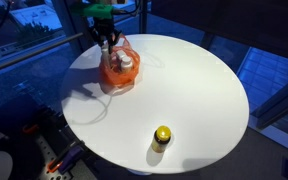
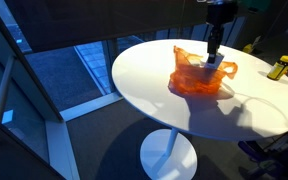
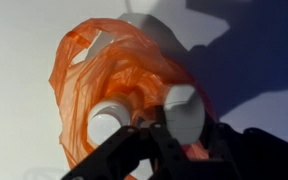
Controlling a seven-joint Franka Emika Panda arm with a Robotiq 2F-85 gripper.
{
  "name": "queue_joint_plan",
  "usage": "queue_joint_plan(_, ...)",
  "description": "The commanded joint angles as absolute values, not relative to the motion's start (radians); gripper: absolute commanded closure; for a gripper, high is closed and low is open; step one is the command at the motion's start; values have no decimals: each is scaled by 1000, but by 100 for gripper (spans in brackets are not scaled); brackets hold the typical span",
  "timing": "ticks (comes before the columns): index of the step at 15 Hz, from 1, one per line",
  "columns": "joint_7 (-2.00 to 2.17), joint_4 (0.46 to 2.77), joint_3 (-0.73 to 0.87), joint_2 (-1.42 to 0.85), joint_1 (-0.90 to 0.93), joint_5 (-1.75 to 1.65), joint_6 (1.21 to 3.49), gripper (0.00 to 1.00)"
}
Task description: Put the white bottle inside the orange plastic
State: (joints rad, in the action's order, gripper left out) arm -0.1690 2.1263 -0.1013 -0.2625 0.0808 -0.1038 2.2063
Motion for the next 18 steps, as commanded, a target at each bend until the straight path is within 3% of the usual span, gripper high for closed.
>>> queue_joint_plan(1, -196, 2086, -108, -306, 83, -98, 2217, 90)
queue_joint_plan(13, -174, 2027, -92, -396, 87, -120, 2274, 88)
queue_joint_plan(14, -178, 2025, -93, -399, 86, -117, 2271, 66)
queue_joint_plan(16, -181, 2024, -93, -402, 84, -115, 2266, 60)
queue_joint_plan(17, -180, 2023, -92, -402, 84, -117, 2264, 38)
queue_joint_plan(18, -180, 2023, -91, -401, 84, -116, 2262, 35)
